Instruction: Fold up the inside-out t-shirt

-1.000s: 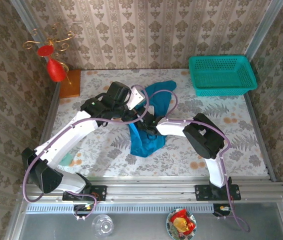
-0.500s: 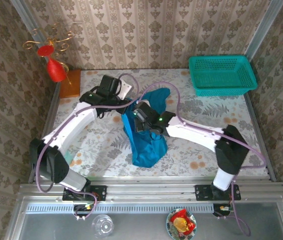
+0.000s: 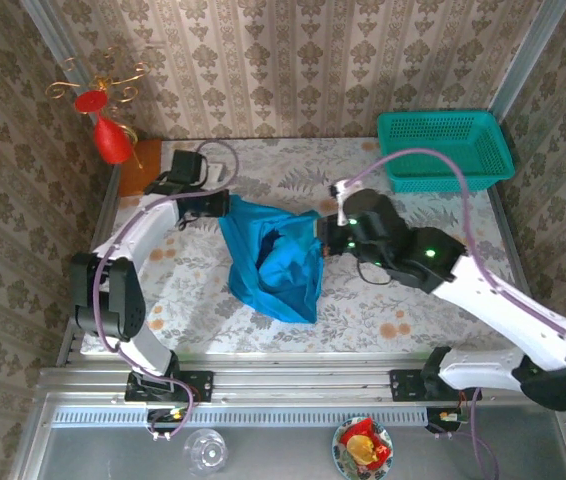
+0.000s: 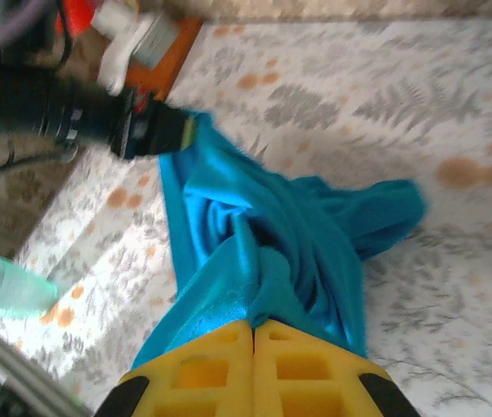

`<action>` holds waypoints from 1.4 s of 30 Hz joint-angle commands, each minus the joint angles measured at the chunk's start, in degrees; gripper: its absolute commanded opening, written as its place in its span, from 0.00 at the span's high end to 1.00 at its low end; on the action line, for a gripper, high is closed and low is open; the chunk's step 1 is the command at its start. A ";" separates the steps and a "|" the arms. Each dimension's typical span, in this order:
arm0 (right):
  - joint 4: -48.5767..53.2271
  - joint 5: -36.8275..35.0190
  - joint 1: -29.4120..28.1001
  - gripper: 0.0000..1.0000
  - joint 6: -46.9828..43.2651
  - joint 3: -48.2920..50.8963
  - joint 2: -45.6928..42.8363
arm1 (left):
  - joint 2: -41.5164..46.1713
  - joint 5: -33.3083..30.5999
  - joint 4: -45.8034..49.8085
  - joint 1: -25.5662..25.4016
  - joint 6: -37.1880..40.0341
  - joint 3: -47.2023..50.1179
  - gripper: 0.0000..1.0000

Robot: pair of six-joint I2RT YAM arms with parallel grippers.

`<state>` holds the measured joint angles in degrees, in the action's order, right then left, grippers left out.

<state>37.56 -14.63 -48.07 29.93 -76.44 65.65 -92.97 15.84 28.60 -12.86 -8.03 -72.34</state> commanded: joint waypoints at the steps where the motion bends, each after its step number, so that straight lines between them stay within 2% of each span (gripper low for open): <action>1: 6.44 -9.56 3.91 1.00 1.53 1.41 -6.80 | 4.57 5.61 -4.19 6.08 -6.56 5.46 1.00; 6: 12.04 -13.80 15.91 1.00 3.68 6.21 -15.99 | 10.45 10.48 -8.16 15.23 -11.25 13.77 1.00; 9: 15.61 -15.32 24.72 1.00 3.99 10.46 -18.92 | 13.42 11.75 -8.83 18.31 -12.53 16.53 1.00; 14: 16.84 -11.08 38.03 1.00 3.26 18.55 -19.69 | 15.36 11.95 -6.72 19.64 -11.78 17.46 1.00; 17: 14.89 -3.75 40.51 1.00 2.75 21.37 -16.11 | 14.83 13.66 -6.17 18.30 -11.00 16.82 1.00; 20: 9.78 8.77 40.20 1.00 2.36 22.77 -12.31 | 13.34 14.13 -3.36 14.24 -9.06 14.09 1.00; 21: 8.45 10.96 39.60 0.95 2.90 23.06 -11.60 | 12.90 14.52 -2.84 13.16 -8.78 13.34 1.00; 23: 7.45 11.65 37.42 0.73 2.94 22.22 -10.53 | 12.40 14.34 -2.04 11.57 -8.49 12.09 1.00; 24: 7.00 11.92 35.73 0.67 2.25 21.58 -10.00 | 12.29 14.06 -1.73 10.85 -8.40 11.49 1.00; 27: 3.70 14.27 28.60 0.59 -0.52 20.32 -7.93 | 11.75 13.47 -1.06 9.48 -8.01 9.79 1.00; 30: 0.28 17.65 20.81 0.55 -3.27 19.28 -3.44 | 10.88 11.96 0.92 8.15 -6.97 7.95 1.00; 33: -0.78 18.06 13.46 0.53 -6.48 16.35 3.71 | 10.51 10.00 2.45 7.16 -6.23 6.45 1.00; 36: -0.74 15.08 7.87 0.51 -9.60 11.90 12.11 | 10.78 9.00 3.19 6.71 -5.68 5.56 0.97; 39: -0.91 13.79 4.36 0.50 -12.71 6.72 21.67 | 11.01 8.42 4.00 6.63 -5.33 5.07 0.97; 42: -0.57 10.67 2.18 0.42 -15.77 1.75 29.88 | 11.32 8.32 4.61 6.64 -5.09 4.76 0.98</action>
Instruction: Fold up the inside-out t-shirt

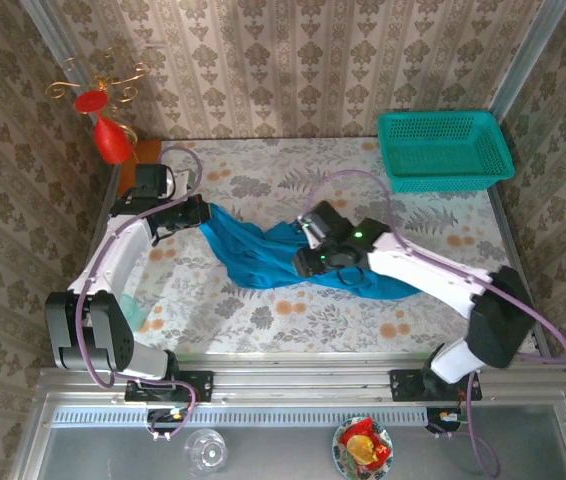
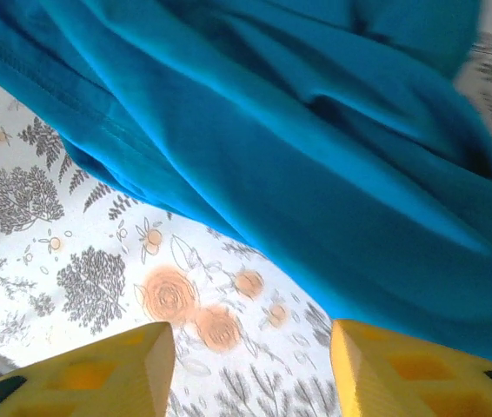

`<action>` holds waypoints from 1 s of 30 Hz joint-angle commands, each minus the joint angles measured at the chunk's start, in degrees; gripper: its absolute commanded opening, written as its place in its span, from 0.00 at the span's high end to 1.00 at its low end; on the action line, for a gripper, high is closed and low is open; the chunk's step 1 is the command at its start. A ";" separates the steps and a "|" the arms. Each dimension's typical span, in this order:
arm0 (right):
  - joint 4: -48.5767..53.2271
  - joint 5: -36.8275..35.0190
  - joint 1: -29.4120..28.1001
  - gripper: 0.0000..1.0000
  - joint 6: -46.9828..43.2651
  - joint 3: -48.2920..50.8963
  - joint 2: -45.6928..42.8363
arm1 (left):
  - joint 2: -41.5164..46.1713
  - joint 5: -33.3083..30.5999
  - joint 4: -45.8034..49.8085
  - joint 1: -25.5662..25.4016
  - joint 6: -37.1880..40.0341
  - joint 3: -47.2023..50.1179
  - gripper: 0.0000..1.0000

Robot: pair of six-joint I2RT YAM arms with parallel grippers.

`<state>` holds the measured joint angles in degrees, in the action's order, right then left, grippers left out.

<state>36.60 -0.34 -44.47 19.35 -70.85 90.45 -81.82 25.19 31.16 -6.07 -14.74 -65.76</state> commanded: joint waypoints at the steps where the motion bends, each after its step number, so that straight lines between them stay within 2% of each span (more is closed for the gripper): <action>1: 1.01 -5.31 -1.68 0.39 -5.92 -5.25 7.42 | 0.35 -1.02 2.23 -0.08 1.71 -1.91 0.98; 5: 3.61 -9.23 -1.65 0.34 -9.07 -11.44 16.26 | 1.18 -0.77 2.69 -0.14 2.00 -1.46 0.98; 6: 4.04 -9.20 -1.60 0.37 -9.69 -12.67 17.93 | 1.39 -0.67 2.76 -0.17 1.95 -1.21 0.99; 8: 5.07 -8.88 -1.46 0.53 -10.35 -14.64 20.43 | 1.74 -0.37 2.68 -0.24 1.95 -0.71 1.00; 10: 5.89 -9.27 -1.36 0.65 -9.98 -15.63 21.74 | 2.26 0.01 2.59 -0.42 1.82 -0.14 1.00; 12: 6.67 -9.23 -1.24 0.85 -9.61 -16.03 21.60 | 2.80 0.12 2.42 -0.65 1.65 0.25 1.00; 14: 8.66 -9.11 -1.45 1.00 -8.80 -16.53 20.04 | 3.33 0.12 2.41 -0.94 1.64 0.25 1.00; 18: 11.12 -7.05 -2.65 1.00 -7.41 -16.05 11.83 | 4.85 -0.52 3.20 -1.56 1.98 -0.49 1.00; 24: 8.23 -5.29 -1.96 1.00 -5.32 -11.89 -4.78 | 6.06 -2.56 5.66 -3.19 3.46 -2.85 1.00; 27: 6.67 -4.84 2.38 1.00 -4.70 -11.50 -9.18 | 5.60 -3.75 7.26 -4.53 4.60 -4.58 1.00; 30: 6.38 -5.44 8.40 1.00 -4.06 -12.33 -10.03 | 4.88 -5.03 8.50 -5.83 5.57 -6.01 1.00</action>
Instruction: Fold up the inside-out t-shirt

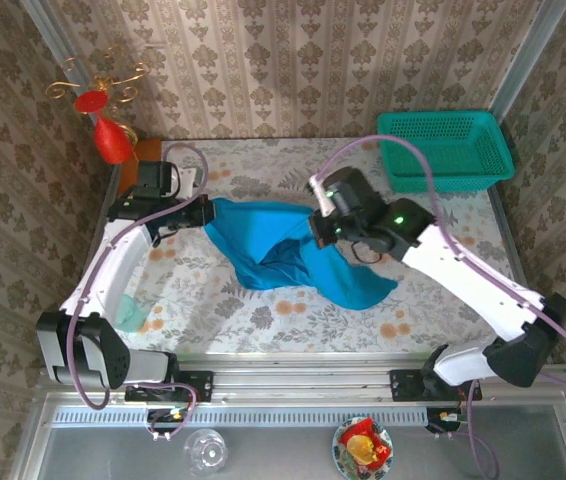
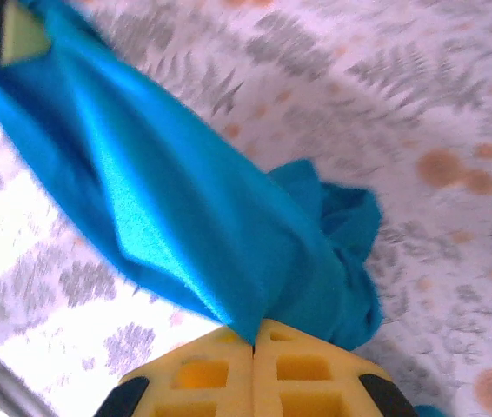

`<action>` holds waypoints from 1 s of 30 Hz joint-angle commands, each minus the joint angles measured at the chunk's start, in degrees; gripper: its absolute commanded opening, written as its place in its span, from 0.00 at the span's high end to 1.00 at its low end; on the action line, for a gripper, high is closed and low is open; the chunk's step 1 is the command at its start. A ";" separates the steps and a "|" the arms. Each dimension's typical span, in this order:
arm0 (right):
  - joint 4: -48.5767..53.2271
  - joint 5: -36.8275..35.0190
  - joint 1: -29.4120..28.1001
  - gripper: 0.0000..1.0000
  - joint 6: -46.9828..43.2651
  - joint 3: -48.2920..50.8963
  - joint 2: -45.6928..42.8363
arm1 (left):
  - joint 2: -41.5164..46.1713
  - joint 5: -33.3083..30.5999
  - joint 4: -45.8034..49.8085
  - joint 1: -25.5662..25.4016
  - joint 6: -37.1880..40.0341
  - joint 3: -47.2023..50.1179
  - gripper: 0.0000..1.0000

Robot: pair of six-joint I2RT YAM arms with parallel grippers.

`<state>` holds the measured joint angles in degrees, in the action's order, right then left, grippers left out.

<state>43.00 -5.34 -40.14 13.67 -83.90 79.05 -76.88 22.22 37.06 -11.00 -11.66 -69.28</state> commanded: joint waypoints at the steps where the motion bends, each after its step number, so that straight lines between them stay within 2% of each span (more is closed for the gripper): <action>1: -0.20 -0.12 6.76 1.00 2.06 0.33 1.64 | -0.34 -2.54 2.87 -1.22 2.73 -2.85 1.00; 5: -0.82 -0.01 15.54 1.00 3.79 -1.34 5.82 | -2.31 -4.05 2.76 -1.47 3.69 -3.55 1.00; 8: -0.01 1.73 19.37 0.99 4.58 -3.35 11.33 | -5.80 -5.72 2.16 -1.34 4.54 -4.17 1.00; 12: 3.30 2.80 20.31 0.81 7.61 -6.27 16.22 | -11.31 -5.87 1.10 -1.15 4.68 -5.64 1.00; 14: 2.97 1.73 19.24 0.68 9.08 -5.33 15.43 | -13.95 -6.66 -0.16 -0.99 4.55 -6.04 1.00; 15: 2.96 1.13 18.61 0.67 9.54 -4.84 14.75 | -14.90 -7.19 -0.54 -0.88 4.46 -6.21 1.00; 19: 2.73 2.47 14.47 0.65 11.95 -1.82 12.08 | -17.19 -9.23 -1.42 0.04 3.99 -7.43 1.00; 22: -0.33 7.79 9.64 0.66 14.26 1.73 11.51 | -17.43 -9.57 -2.03 1.04 3.75 -7.87 1.00; 26: -5.56 13.76 1.99 0.66 17.85 4.63 15.68 | -17.35 -8.74 -1.83 1.93 4.00 -8.48 1.00; 30: -11.89 14.97 -3.01 0.67 22.27 5.30 21.72 | -16.17 -8.37 -1.30 2.04 4.23 -8.23 1.00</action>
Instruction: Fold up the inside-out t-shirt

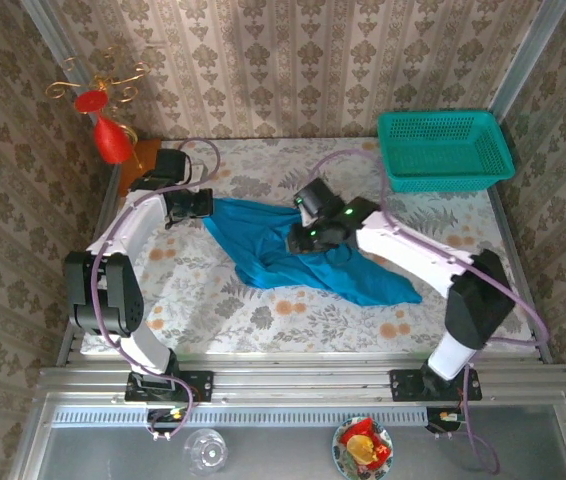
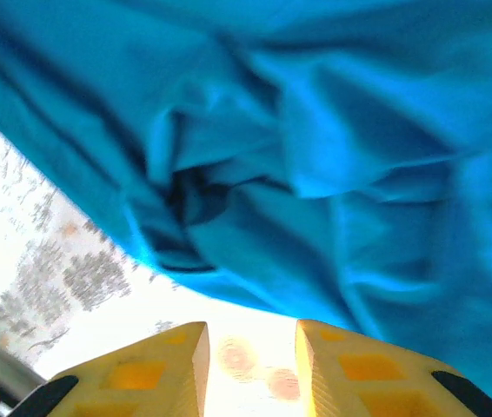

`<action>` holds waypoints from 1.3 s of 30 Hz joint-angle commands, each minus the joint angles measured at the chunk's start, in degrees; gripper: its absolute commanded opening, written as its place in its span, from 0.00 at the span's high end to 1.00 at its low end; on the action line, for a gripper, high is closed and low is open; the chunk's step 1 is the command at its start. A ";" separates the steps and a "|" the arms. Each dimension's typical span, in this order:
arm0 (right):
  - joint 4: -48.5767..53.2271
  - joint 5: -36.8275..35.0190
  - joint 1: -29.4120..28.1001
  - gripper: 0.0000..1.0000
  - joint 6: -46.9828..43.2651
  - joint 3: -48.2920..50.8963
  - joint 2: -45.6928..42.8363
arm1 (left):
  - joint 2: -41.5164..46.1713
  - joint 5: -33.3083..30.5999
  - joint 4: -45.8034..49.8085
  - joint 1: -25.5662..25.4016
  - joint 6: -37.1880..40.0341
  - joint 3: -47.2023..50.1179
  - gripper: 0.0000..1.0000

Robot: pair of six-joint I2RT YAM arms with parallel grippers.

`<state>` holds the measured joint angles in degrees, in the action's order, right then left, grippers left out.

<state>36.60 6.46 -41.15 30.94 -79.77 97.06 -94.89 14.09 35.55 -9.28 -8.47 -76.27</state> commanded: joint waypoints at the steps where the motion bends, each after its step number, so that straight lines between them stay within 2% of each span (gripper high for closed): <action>1: -8.15 3.25 -2.79 0.68 5.77 0.99 5.20 | 2.14 -0.13 0.14 0.28 0.99 -0.89 1.00; 5: -12.14 -3.12 -5.60 0.72 8.96 -0.74 11.51 | 2.99 1.02 0.28 0.23 0.74 0.79 1.00; 10: -15.37 -10.27 -6.05 0.80 9.85 -1.59 16.27 | 5.01 1.16 -0.48 0.17 0.30 4.37 1.00; 15: -18.72 -13.06 -5.88 0.79 8.67 -2.72 19.28 | 6.62 1.38 -1.11 -0.12 0.03 7.18 1.00; 26: -17.75 -11.46 -5.23 0.52 5.63 -11.30 28.27 | 8.05 1.55 -1.15 -0.63 -0.32 9.39 1.00; 29: -16.06 -11.81 -4.80 0.50 5.45 -13.31 30.99 | 8.57 1.49 -0.92 -0.74 -0.23 9.54 1.00; 31: -15.76 -11.98 -4.46 0.56 5.45 -13.40 31.91 | 8.83 1.38 -0.93 -0.74 -0.23 9.81 1.00; 32: -15.64 -11.91 -4.33 0.62 5.45 -13.14 31.96 | 8.83 1.21 -0.90 -0.74 -0.24 9.95 1.00; 33: -15.44 -11.84 -4.26 0.73 5.45 -12.70 31.50 | 8.87 0.96 -0.76 -0.74 -0.24 10.17 1.00; 36: -13.76 -11.10 -4.17 0.91 4.58 -10.83 27.74 | 8.80 0.73 -0.31 -0.61 -0.30 9.84 1.00; 39: -12.44 -10.78 -4.04 1.00 3.72 -6.57 20.25 | 8.83 0.59 -0.61 -0.24 -0.66 10.08 1.00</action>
<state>19.92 -4.10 -45.50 35.57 -89.49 124.57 -87.61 14.94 34.30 -9.80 -8.54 -66.78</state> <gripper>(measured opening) 0.069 0.068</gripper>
